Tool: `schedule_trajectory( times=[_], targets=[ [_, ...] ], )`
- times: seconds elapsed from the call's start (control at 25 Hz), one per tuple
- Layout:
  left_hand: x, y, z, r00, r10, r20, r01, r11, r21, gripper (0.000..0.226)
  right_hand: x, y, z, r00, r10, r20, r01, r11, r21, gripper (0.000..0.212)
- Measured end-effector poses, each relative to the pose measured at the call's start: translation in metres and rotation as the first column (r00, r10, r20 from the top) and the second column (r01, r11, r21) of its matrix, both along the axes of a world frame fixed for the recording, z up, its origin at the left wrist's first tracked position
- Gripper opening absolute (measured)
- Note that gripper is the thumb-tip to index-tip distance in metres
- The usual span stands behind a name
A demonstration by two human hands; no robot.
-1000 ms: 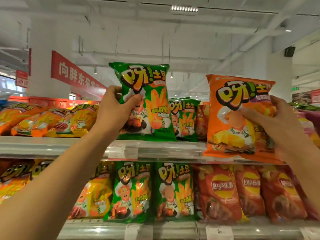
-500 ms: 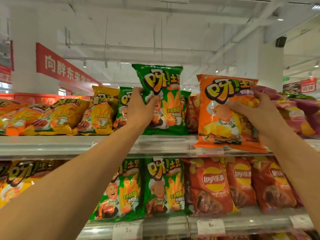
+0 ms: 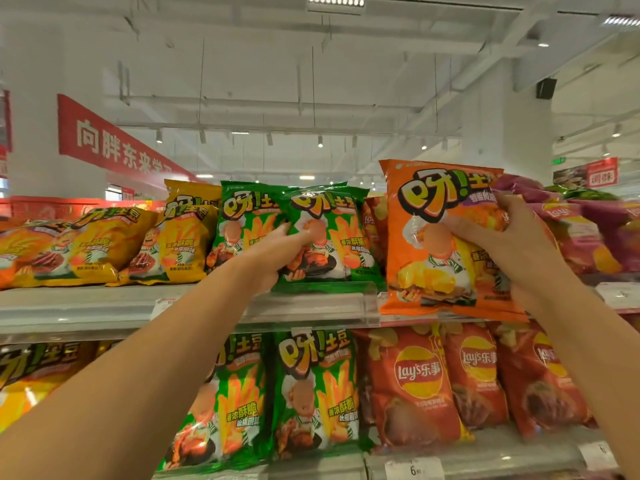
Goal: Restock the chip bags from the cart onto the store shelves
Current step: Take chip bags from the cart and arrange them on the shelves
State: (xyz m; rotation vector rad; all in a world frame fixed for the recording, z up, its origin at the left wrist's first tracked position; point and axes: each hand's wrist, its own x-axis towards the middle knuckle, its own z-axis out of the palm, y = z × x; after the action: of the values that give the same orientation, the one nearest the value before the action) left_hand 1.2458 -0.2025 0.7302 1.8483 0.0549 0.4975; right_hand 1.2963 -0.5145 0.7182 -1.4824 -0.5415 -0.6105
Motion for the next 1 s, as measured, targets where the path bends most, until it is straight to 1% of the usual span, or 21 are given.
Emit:
schedule_trajectory(
  times=[0.08, 0.12, 0.16, 0.24, 0.32, 0.36, 0.4, 0.48, 0.56, 0.6, 0.64, 0.72, 0.84, 1.0],
  targets=[
    [0.003, -0.001, -0.002, 1.000, -0.023, -0.015, 0.024, 0.998, 0.051, 0.092, -0.002, 0.003, 0.000, 1.000, 0.026, -0.009, -0.026, 1.000, 0.007, 0.116],
    [0.004, -0.001, -0.003, 0.999, -0.025, -0.025, 0.027, 0.997, 0.069, 0.098, -0.003, 0.005, 0.000, 0.999, 0.041, -0.010, -0.041, 0.999, 0.014, 0.112],
    [0.004, -0.001, -0.003, 0.999, -0.026, -0.032, 0.029, 0.996, 0.080, 0.100, -0.004, 0.007, 0.000, 0.998, 0.059, -0.008, -0.059, 0.998, 0.019, 0.107],
    [0.003, -0.001, -0.002, 0.999, -0.020, -0.030, 0.024, 0.994, 0.109, 0.097, -0.008, 0.013, 0.000, 0.996, 0.094, -0.007, -0.094, 0.995, 0.024, 0.100],
    [-0.001, -0.006, -0.004, 0.999, 0.051, 0.007, -0.052, 0.977, 0.207, 0.094, -0.013, 0.021, 0.001, 0.992, 0.130, -0.001, -0.130, 0.991, 0.032, 0.099],
    [-0.004, -0.007, -0.007, 0.992, 0.121, 0.042, -0.128, 0.943, 0.306, 0.094, -0.015, 0.028, 0.003, 0.989, 0.150, 0.002, -0.150, 0.988, 0.035, 0.099],
    [-0.009, -0.008, -0.011, 0.978, 0.189, 0.085, -0.207, 0.881, 0.426, 0.093, -0.018, 0.035, 0.005, 0.985, 0.170, 0.002, -0.170, 0.985, 0.037, 0.099],
    [-0.022, -0.006, -0.022, 0.940, 0.278, 0.195, -0.338, 0.697, 0.633, 0.084, -0.024, 0.053, 0.008, 0.975, 0.223, -0.004, -0.223, 0.974, 0.033, 0.094],
    [-0.038, 0.006, -0.035, 0.895, 0.343, 0.286, -0.430, 0.488, 0.760, 0.076, -0.034, 0.077, 0.011, 0.963, 0.270, -0.013, -0.270, 0.963, -0.003, 0.093],
    [-0.046, 0.016, -0.041, 0.877, 0.369, 0.307, -0.450, 0.407, 0.795, 0.074, -0.040, 0.090, 0.012, 0.960, 0.279, -0.017, -0.279, 0.960, -0.020, 0.096],
    [-0.054, 0.027, -0.045, 0.867, 0.386, 0.315, -0.455, 0.356, 0.816, 0.073, -0.047, 0.104, 0.014, 0.958, 0.285, -0.021, -0.286, 0.958, -0.032, 0.100],
    [-0.075, 0.056, -0.050, 0.858, 0.407, 0.315, -0.452, 0.303, 0.839, 0.070, -0.062, 0.135, 0.017, 0.951, 0.309, -0.020, -0.309, 0.950, -0.044, 0.105],
    [-0.111, 0.113, -0.062, 0.847, 0.433, 0.309, -0.440, 0.244, 0.864, 0.068, -0.089, 0.191, 0.025, 0.947, 0.322, 0.000, -0.321, 0.945, -0.060, 0.106],
    [-0.168, 0.203, -0.073, 0.839, 0.435, 0.328, -0.456, 0.229, 0.860, 0.068, -0.134, 0.288, 0.033, 0.932, 0.362, 0.008, -0.361, 0.930, -0.076, 0.108]
  ],
)
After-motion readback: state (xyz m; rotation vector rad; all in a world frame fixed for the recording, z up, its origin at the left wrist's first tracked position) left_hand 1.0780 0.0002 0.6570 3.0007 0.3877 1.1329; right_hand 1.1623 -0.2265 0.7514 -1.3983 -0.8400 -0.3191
